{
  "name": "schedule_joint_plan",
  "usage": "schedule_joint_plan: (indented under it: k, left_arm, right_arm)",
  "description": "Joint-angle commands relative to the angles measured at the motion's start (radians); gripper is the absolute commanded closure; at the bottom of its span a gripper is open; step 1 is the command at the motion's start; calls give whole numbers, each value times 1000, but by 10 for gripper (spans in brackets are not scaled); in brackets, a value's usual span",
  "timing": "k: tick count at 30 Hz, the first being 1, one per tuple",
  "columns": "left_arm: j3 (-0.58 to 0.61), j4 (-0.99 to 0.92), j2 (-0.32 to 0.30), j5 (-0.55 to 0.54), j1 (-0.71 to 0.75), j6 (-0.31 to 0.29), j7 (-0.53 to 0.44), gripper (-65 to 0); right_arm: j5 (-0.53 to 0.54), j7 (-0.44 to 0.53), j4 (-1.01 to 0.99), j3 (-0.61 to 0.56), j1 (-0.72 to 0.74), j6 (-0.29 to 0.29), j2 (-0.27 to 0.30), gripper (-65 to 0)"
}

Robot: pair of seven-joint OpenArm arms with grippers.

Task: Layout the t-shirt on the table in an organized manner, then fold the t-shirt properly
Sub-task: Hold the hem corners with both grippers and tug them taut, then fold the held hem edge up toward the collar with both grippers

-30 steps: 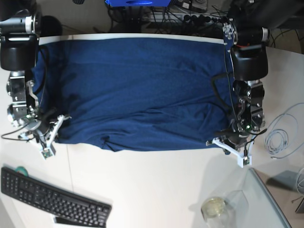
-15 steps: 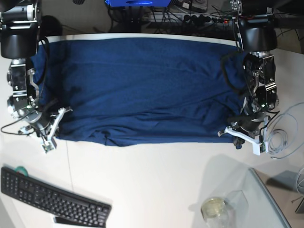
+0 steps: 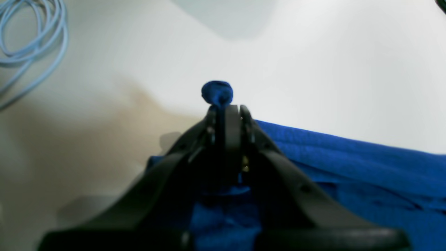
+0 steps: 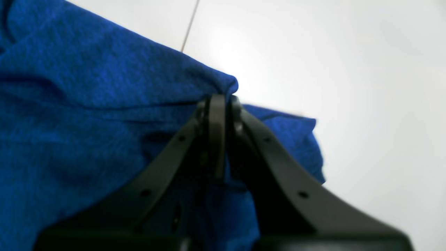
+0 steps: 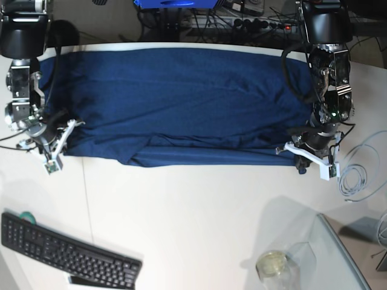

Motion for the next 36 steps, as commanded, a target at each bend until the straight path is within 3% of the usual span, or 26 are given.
schedule_joint_plan:
  k: [1, 3, 6, 10, 15, 19, 23, 31, 36]
  left_arm:
    - [-3, 32, -14, -5, -3, -5, -26, 0]
    - [-3, 41, -12, -5, 11, -5, -26, 0]
    - [-3, 37, -12, -5, 17, -5, -26, 0]
    - [-3, 37, -11, -5, 17, -5, -26, 0]
    - [-3, 43, -11, -5, 17, -5, -26, 0]
    - [-17, 43, -12, -4, 20, -5, -26, 0]
    - [-78, 43, -12, -4, 40, -5, -24, 0]
    - [-74, 43, -9, -2, 46, -5, -24, 0]
    - [-74, 43, -9, -1, 46, -5, -24, 0]
  right_arm:
    - [6, 23, 19, 8, 20, -4, 10, -3]
    - [6, -11, 19, 5, 20, -4, 10, -36]
    - [6, -110, 36, 0, 30, -4, 10, -179]
    - [9, -121, 195, 8, 7, -4, 7, -314]
    - [9, -140, 310, -35, 27, -2, -38, -326]
    - [9, -192, 226, -164, 110, -2, -45, -323]
    - [9, -209, 154, -226, 173, -2, -104, -327]
    - [9, -238, -142, -230, 334, -2, -220, -329]
    - [9, -238, -161, -230, 340, -1, -271, -357]
